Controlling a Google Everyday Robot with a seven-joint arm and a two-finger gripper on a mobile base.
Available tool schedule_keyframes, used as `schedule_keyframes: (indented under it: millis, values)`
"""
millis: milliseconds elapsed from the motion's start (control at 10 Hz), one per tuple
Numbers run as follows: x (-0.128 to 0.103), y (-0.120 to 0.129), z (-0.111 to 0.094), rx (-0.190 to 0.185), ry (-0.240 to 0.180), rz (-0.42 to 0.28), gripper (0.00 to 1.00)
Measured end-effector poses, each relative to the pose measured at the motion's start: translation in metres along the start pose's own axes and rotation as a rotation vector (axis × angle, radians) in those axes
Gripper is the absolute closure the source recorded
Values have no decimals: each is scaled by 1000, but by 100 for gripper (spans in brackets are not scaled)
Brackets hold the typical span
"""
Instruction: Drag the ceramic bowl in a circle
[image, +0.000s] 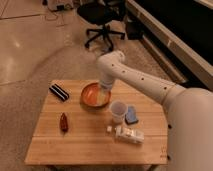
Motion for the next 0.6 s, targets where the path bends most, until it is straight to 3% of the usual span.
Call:
schedule_keyframes:
  millis: [300, 600]
  values:
    - [4, 3, 39, 4, 19, -49, 27]
    - [11, 9, 65, -11, 35, -84, 29]
